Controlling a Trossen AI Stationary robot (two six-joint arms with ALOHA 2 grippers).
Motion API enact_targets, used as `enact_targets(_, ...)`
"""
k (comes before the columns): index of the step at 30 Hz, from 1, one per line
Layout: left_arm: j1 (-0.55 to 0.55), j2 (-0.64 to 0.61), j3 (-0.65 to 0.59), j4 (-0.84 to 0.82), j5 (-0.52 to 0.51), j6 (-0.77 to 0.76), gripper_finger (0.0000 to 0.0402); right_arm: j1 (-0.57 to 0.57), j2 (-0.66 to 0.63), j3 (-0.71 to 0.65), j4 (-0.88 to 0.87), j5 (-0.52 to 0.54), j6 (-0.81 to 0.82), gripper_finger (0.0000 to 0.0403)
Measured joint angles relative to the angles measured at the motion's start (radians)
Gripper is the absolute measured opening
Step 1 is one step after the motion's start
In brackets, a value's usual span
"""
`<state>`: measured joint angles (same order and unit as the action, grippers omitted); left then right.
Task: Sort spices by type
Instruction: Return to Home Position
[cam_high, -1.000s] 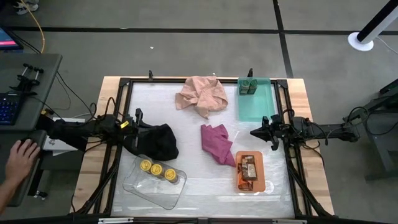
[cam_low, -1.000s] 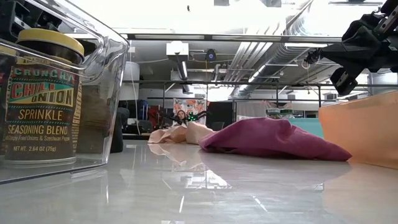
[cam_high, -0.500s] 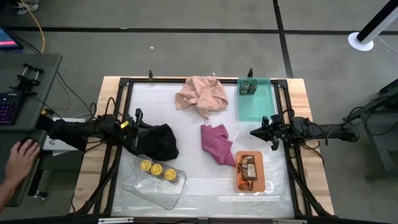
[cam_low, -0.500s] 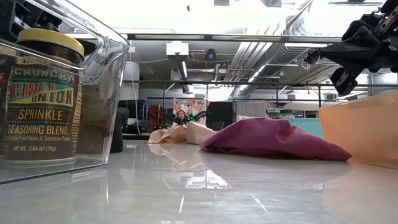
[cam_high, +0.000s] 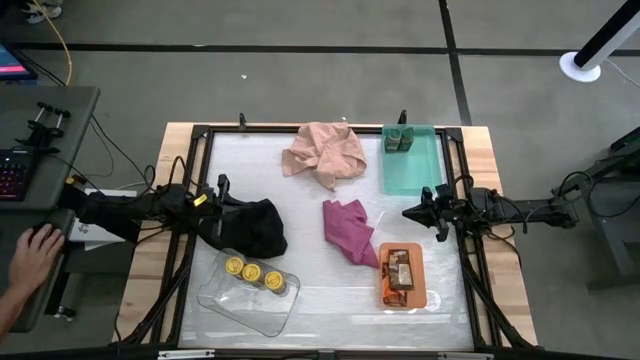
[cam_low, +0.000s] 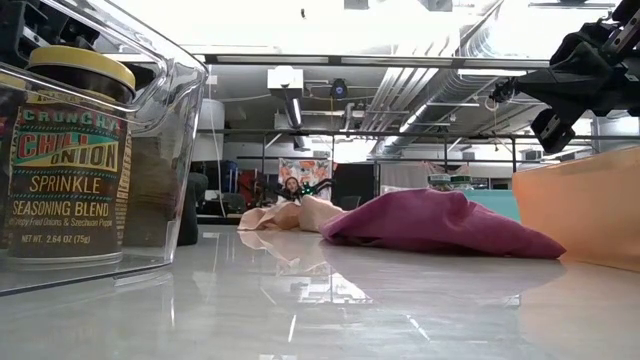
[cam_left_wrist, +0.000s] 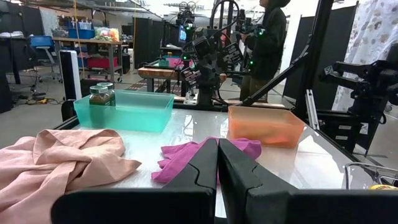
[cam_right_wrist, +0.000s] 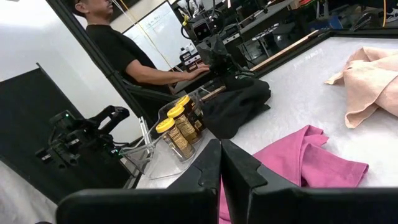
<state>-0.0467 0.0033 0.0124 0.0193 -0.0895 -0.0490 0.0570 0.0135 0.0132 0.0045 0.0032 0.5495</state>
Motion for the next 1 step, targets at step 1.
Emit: enact_targets(1,0.0,0.0,0.0,0.0,0.0,0.0,0.0001,0.0,0.0,0.0,0.0,0.0,0.0,0.0004)
